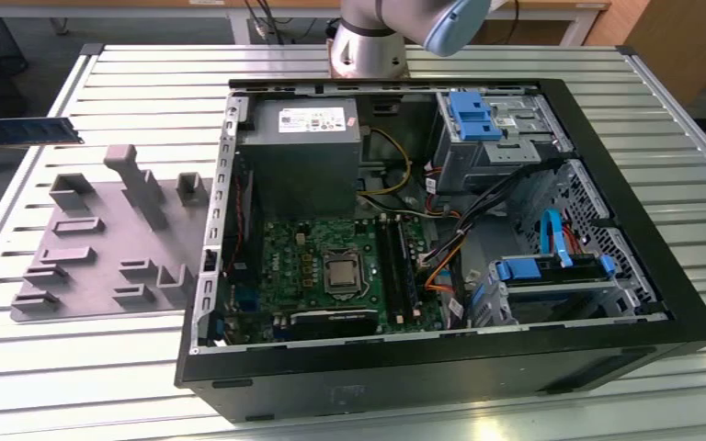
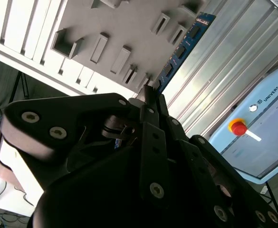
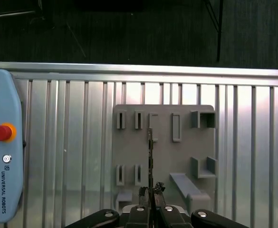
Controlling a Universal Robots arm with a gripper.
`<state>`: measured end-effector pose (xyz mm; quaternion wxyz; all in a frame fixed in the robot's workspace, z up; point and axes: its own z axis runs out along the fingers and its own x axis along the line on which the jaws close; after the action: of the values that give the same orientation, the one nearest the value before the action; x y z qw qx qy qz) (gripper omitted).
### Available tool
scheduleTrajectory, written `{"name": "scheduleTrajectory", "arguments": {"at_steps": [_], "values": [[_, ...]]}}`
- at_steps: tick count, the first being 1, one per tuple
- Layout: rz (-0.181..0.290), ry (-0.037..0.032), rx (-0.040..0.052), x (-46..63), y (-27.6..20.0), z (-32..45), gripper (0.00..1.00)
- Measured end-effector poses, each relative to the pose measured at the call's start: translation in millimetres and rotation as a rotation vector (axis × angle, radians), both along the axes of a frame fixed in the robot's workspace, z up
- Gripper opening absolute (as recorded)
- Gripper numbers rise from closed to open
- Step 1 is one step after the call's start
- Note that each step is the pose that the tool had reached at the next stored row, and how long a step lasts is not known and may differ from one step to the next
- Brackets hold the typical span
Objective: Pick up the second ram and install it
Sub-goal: 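Pick up the second ram and move it above second insertion slot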
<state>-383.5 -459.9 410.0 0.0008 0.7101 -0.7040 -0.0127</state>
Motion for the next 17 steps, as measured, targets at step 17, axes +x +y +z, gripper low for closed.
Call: {"name": "scheduleTrajectory", "arguments": {"at_steps": [17], "values": [[0.0,0.0,0.0,12.3,0.0,0.0,0.14]]}}
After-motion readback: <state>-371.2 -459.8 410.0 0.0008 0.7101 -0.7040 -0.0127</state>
